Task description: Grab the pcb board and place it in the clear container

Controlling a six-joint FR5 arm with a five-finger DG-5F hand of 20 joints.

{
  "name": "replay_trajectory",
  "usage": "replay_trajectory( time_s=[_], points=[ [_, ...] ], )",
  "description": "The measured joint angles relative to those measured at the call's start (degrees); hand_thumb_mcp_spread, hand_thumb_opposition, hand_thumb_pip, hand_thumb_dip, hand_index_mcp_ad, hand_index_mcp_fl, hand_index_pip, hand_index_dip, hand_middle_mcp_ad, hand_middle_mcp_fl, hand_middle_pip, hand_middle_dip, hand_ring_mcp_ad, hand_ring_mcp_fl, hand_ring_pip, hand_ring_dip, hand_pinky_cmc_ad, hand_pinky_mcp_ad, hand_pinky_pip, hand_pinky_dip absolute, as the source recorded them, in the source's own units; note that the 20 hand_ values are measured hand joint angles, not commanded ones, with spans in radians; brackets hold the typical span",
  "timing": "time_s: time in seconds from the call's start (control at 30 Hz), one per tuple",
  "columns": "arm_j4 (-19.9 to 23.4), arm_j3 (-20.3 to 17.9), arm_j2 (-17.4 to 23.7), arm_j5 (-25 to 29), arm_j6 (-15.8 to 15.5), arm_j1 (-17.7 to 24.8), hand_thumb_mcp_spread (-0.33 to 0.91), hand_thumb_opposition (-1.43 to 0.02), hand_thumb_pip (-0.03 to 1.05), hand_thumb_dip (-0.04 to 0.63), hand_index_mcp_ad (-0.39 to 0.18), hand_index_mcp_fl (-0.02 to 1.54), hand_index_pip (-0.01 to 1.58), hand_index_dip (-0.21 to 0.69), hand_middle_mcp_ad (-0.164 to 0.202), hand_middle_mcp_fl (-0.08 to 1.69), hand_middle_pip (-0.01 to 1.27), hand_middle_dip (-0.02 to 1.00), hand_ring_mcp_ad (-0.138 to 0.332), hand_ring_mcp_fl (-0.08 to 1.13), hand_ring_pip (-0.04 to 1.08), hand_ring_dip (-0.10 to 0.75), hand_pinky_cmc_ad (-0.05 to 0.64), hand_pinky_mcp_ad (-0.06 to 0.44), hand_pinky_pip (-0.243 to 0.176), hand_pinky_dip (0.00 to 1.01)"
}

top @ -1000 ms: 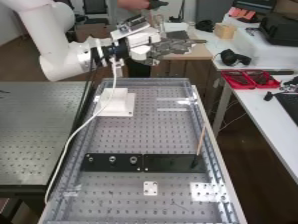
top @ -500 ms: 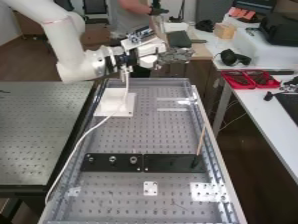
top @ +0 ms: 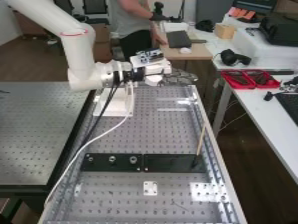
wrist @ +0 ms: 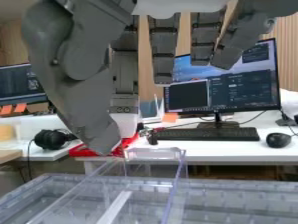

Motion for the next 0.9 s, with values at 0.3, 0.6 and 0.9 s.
replay_trajectory(
  time_s=[0.3, 0.6, 0.9],
  points=[
    [-1.8, 2.5, -2.9, 2.4, 1.0, 0.8, 0.44, -0.93, 0.66, 0.251, -0.091, 0.52, 1.52, 0.094, 0.091, 0.25, 0.14, 0.16, 0.199, 0.06, 0.1, 0.01, 0.311, 0.171, -0.059, 0.27],
    [-3.1, 3.8, -4.1, 3.2, 2.5, 1.7, 0.44, -0.93, 0.66, 0.251, -0.091, 0.52, 1.52, 0.094, 0.091, 0.25, 0.14, 0.16, 0.199, 0.06, 0.1, 0.01, 0.311, 0.171, -0.059, 0.27],
    [-4.8, 4.3, -4.2, 2.9, 2.9, 1.5, 0.44, -0.91, 0.66, 0.253, -0.094, 0.41, 1.55, 0.096, 0.091, 0.22, 0.14, 0.16, 0.199, 0.06, 0.1, 0.007, 0.311, 0.171, -0.059, 0.34]
  ],
)
